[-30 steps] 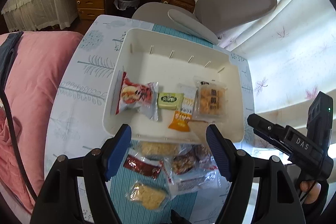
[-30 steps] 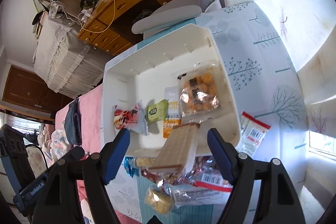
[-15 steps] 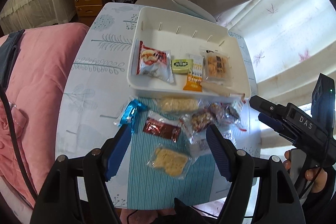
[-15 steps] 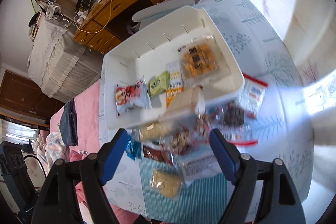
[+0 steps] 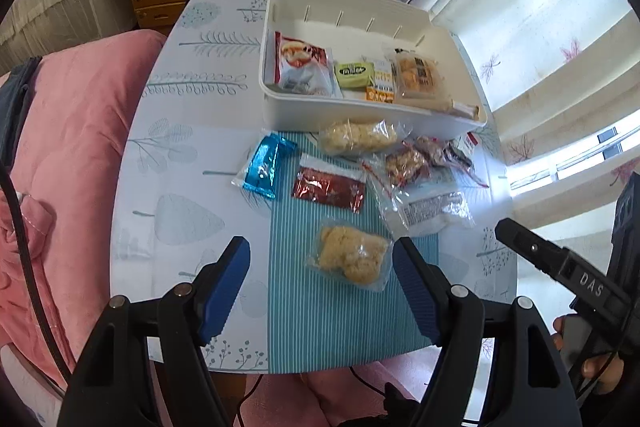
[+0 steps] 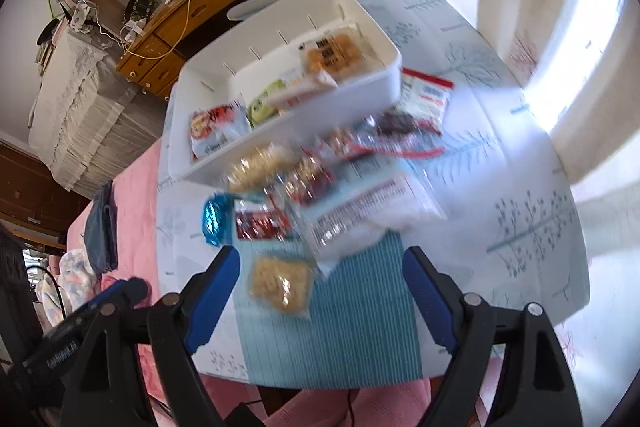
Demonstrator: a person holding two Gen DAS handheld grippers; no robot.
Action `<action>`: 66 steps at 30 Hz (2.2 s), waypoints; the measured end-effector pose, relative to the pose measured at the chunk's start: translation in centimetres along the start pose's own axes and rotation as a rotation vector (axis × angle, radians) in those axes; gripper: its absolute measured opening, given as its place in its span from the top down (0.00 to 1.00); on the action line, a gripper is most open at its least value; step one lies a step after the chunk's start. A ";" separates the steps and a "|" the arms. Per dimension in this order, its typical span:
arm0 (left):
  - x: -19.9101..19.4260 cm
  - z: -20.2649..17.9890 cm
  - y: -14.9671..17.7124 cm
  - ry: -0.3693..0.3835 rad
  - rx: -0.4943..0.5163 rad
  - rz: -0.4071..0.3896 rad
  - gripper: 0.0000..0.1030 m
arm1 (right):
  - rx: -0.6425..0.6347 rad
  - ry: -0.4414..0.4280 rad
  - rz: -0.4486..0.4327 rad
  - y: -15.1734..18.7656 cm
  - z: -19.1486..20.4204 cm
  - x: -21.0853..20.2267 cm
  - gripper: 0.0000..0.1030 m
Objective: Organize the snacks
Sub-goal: 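Withdraw both tools from the tray back over the remaining snacks, then grasp the clear crumbly cake pack with the left tool while the right tool grasps the large white bag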
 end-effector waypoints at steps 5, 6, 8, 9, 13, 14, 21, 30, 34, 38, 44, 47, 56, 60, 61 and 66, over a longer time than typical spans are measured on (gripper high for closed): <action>1.4 -0.6 1.3 -0.019 0.035 0.032 0.30 | -0.022 -0.001 0.011 1.9 -1.5 0.3 0.18; 1.7 -0.8 1.6 -0.022 0.038 0.040 0.30 | -0.029 -0.002 0.017 2.2 -1.8 0.4 0.18; 2.5 -1.0 2.0 -0.036 0.041 0.060 0.30 | -0.056 0.008 0.039 2.6 -2.4 0.8 0.18; 2.8 -1.1 2.0 -0.040 0.040 0.068 0.30 | -0.070 0.016 0.051 2.9 -2.7 0.9 0.18; 4.2 -1.5 2.6 -0.052 0.011 0.118 0.30 | -0.162 0.033 0.090 3.2 -3.3 1.0 0.18; 4.6 -1.6 2.8 -0.049 0.000 0.132 0.30 | -0.201 0.037 0.101 3.1 -3.2 1.0 0.18; 7.6 -3.0 4.1 -0.081 -0.097 0.253 0.30 | -0.472 0.069 0.149 2.0 -2.5 1.6 0.18; 10.6 -4.1 5.1 -0.060 -0.374 0.407 0.29 | -0.859 0.184 0.219 0.7 -2.5 5.0 0.18; 11.0 -4.1 4.8 -0.084 -0.503 0.412 0.27 | -1.012 0.224 0.255 0.8 -3.0 6.9 0.18; 12.1 -4.1 5.1 -0.069 -0.615 0.454 0.26 | -1.119 0.241 0.273 1.0 -3.3 8.5 0.18; 13.3 -4.7 4.9 -0.046 -0.707 0.491 0.25 | -1.209 0.239 0.277 1.0 -3.7 10.2 0.19; 14.1 -4.9 4.8 -0.039 -0.730 0.524 0.25 | -1.221 0.234 0.294 0.8 -3.8 11.1 0.19; 16.7 -4.8 3.9 -0.042 -0.775 0.595 0.25 | -1.255 0.219 0.312 0.0 -3.6 13.2 0.19; 17.5 -4.9 3.7 -0.046 -0.790 0.622 0.25 | -1.241 0.191 0.317 -0.5 -3.5 13.5 0.19; 17.8 -4.9 3.7 -0.046 -0.792 0.626 0.25 | -1.240 0.187 0.316 -0.5 -3.5 13.5 0.19; 19.3 -4.2 3.5 -0.051 -0.814 0.653 0.25 | -1.232 0.176 0.319 -0.9 -3.8 13.7 0.21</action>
Point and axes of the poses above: each gripper's, at about its wrist camera, not at the fingertips, and x roughly the way its jaws point, z to its left, y to its underside, the point moved 6 cm from there along x, roughly the way its jaws point, and after that the axes turned 10 degrees about -y, right-handed, at the moved point
